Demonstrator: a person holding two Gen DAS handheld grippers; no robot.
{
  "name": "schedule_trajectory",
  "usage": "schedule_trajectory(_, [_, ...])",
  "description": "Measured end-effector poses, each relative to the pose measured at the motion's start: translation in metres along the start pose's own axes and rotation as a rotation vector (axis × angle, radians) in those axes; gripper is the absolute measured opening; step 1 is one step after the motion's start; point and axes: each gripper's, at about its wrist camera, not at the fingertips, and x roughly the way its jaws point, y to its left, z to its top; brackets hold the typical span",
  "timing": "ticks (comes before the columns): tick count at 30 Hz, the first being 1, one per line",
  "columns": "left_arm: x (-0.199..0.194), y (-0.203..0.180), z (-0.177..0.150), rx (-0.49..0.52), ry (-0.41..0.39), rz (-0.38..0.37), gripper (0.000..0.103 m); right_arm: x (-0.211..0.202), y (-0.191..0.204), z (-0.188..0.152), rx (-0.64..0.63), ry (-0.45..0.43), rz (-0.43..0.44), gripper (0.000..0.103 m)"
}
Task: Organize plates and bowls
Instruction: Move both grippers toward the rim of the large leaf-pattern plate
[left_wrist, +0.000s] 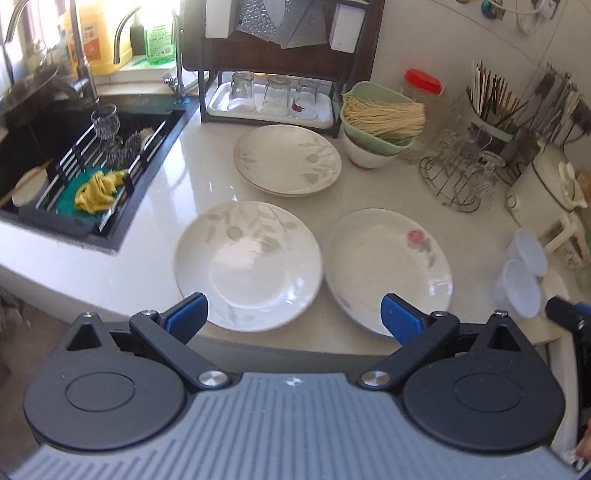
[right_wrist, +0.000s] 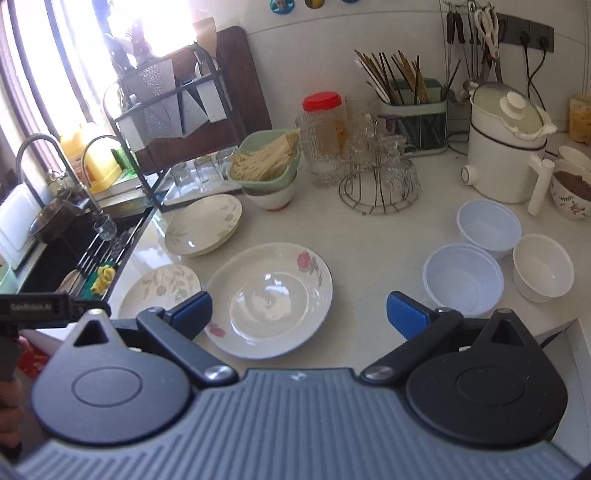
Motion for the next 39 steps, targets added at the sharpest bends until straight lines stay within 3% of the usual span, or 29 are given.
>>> schedule_trajectory(5, [0.012,0.042,0.025,0.037,0.001,-0.017,0.101,0.021,0.022,0.002,0.053,0.006,-0.039,0.103])
schedule_trajectory(9, [0.024,0.068,0.04,0.054,0.002,-0.038,0.101,0.038,0.049,0.001,0.089,0.02,-0.018,0.103])
schedule_trajectory(20, [0.051,0.128,0.06,0.092,0.031,-0.104,0.101,0.076,0.108,-0.006,0.206,0.022,-0.039,0.103])
schedule_trajectory(29, [0.06,0.188,0.082,0.115,0.044,-0.096,0.101,0.112,0.155,-0.016,0.284,0.064,-0.042,0.102])
schedule_trajectory(35, [0.075,0.201,0.078,0.113,0.059,-0.118,0.101,0.138,0.169,-0.023,0.312,0.165,-0.027,0.093])
schedule_trajectory(39, [0.095,0.201,0.072,0.114,0.087,-0.134,0.101,0.154,0.172,-0.038,0.329,0.213,-0.044,0.072])
